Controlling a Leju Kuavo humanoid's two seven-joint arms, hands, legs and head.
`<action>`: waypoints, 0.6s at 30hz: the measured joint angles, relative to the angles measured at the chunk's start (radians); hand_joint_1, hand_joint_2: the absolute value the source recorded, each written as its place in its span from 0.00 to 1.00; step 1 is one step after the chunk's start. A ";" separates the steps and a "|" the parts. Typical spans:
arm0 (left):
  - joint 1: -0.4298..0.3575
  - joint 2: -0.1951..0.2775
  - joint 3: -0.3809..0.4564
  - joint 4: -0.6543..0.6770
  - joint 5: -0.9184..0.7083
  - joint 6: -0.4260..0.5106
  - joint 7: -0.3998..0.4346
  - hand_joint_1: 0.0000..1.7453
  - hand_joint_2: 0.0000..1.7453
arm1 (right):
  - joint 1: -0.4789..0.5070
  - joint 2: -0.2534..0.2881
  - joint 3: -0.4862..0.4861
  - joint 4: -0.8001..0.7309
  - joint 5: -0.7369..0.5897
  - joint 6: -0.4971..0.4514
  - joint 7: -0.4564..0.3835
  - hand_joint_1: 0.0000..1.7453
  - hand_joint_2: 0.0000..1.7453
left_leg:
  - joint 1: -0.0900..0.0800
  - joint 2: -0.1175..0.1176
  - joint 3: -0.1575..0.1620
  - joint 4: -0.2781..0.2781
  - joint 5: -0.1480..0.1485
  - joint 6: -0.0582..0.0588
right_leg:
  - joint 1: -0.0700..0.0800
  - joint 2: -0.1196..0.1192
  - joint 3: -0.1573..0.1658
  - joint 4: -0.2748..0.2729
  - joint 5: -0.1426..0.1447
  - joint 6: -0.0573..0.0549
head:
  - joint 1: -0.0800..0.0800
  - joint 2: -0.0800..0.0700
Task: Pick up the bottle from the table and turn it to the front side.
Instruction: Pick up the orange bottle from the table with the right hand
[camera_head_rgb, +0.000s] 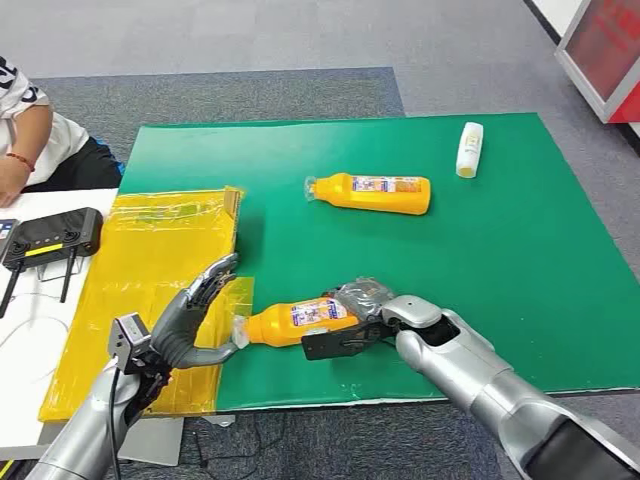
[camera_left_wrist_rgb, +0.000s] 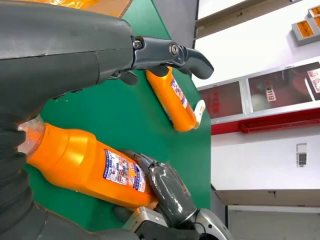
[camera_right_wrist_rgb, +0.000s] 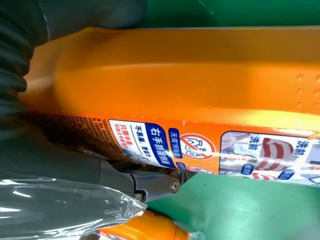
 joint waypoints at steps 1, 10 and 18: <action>-0.001 0.000 0.000 0.000 0.000 0.000 0.000 0.00 1.00 | 0.001 0.000 -0.004 0.001 -0.004 0.000 -0.002 1.00 1.00 | 0.000 0.000 0.000 0.000 0.000 0.000 | 0.000 0.000 0.000 0.000 0.000 0.000 | 0.000 0.000; -0.008 -0.002 -0.004 0.008 0.000 -0.012 -0.007 0.00 1.00 | 0.010 -0.003 -0.057 0.024 -0.078 0.009 -0.064 1.00 1.00 | 0.000 0.000 0.000 0.000 0.000 0.000 | 0.000 0.000 0.000 0.000 0.000 0.000 | 0.000 0.000; -0.029 -0.005 -0.011 0.029 0.000 -0.029 -0.035 0.00 1.00 | 0.050 -0.034 -0.167 0.043 -0.339 0.094 -0.239 1.00 1.00 | 0.000 0.000 0.001 0.000 0.000 0.000 | 0.000 0.000 0.000 0.000 0.000 0.000 | 0.000 0.000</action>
